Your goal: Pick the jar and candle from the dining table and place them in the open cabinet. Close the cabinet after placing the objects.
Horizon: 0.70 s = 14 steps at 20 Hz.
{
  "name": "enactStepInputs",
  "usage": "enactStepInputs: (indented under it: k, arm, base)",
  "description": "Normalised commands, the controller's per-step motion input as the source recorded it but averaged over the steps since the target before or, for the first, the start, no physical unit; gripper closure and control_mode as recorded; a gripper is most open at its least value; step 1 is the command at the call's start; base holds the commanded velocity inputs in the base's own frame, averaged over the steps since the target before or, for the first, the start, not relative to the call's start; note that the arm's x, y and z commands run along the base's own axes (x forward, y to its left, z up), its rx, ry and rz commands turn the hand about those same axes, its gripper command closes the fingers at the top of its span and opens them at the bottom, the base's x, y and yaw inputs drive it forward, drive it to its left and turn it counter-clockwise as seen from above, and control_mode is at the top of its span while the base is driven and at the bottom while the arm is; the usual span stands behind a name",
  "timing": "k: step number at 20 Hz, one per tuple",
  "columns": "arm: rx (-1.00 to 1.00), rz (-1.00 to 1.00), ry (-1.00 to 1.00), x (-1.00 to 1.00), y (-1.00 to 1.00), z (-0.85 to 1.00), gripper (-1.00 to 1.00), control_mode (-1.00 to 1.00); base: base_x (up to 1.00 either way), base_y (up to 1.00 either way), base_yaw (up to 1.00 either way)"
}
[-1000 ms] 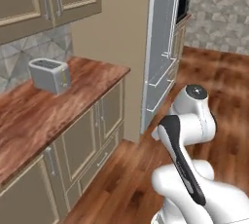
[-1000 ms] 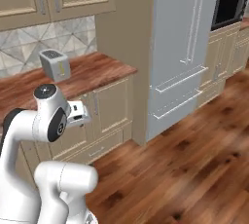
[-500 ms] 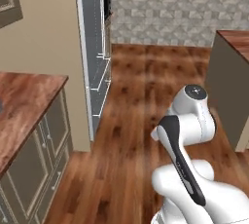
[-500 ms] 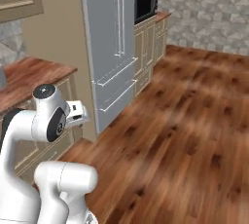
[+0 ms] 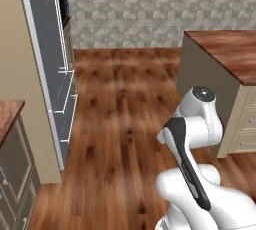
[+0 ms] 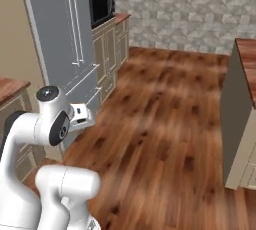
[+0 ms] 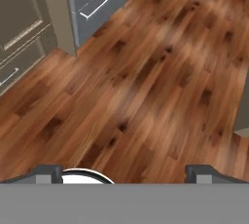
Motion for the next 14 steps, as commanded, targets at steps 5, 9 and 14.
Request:
enactStepInputs:
  k: [5,9,14]
  arm:
    - [0.0,0.0,0.0,0.0,0.0,0.0,-1.0,1.0]
    - [0.0,0.0,0.0,0.0,0.0,0.0,-1.0,1.0]
    - [0.0,0.0,0.0,0.0,0.0,0.0,-1.0,1.0]
  base:
    - [0.71,-0.77,-0.2]
    - [0.15,-0.95,-0.19]
    - [0.17,-0.88,-0.19]
